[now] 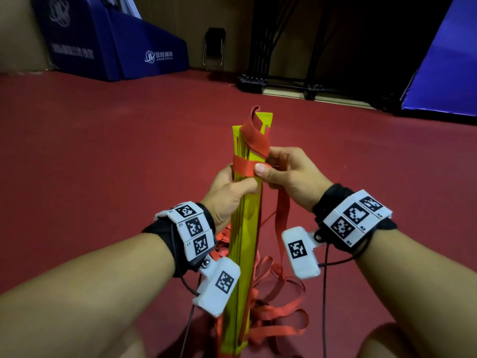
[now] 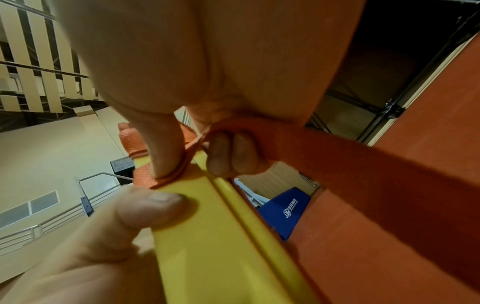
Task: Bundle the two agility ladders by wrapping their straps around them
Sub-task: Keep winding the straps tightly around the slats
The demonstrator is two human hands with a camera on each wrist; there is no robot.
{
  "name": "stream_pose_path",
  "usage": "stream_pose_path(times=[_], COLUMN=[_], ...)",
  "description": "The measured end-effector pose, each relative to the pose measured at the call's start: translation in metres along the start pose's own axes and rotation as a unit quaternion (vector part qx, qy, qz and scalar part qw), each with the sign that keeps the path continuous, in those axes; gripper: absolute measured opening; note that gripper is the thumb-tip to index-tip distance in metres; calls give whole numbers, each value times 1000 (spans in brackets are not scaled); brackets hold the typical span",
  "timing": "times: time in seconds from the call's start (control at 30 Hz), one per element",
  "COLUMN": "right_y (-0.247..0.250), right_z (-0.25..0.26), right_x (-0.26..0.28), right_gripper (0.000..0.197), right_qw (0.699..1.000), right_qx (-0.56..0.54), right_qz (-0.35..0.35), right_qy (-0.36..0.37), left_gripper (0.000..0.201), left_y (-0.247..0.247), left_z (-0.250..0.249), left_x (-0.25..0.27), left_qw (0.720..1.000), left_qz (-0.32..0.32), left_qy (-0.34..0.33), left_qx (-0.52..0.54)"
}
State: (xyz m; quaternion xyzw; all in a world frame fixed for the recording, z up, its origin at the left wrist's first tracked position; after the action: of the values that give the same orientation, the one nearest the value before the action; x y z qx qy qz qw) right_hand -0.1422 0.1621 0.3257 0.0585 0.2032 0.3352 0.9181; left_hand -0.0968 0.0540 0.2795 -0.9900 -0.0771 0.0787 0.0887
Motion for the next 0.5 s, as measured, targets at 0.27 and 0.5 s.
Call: stream_pose_path(times=[0.27, 0.5], right_y=[15, 22], right_z=[6, 5], right_x=[2, 0], right_gripper=[17, 24], right_qw=[993, 981], right_qx=[82, 173], right_qz=[-89, -79], right_qy=[16, 33], left_gripper=[29, 22], left_y=[15, 17], left_z=[0, 8], left_x=[-5, -11], left_qw=[993, 998], left_qz=[-40, -40], left_qy=[-65, -24], left_qx=[-86, -45])
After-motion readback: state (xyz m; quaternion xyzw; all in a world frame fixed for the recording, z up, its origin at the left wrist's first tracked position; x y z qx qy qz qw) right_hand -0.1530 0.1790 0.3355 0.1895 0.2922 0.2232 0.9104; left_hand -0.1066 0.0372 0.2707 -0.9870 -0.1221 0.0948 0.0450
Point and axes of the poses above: each hand's wrist, its own x-axis away from the middle knuckle, its own y-axis out of the back of the hand, z = x × y, the point moved 6 cm from there along -x, towards the middle knuckle, and after that the axes turned 2 degrees about -z, right-handed, at the moved point
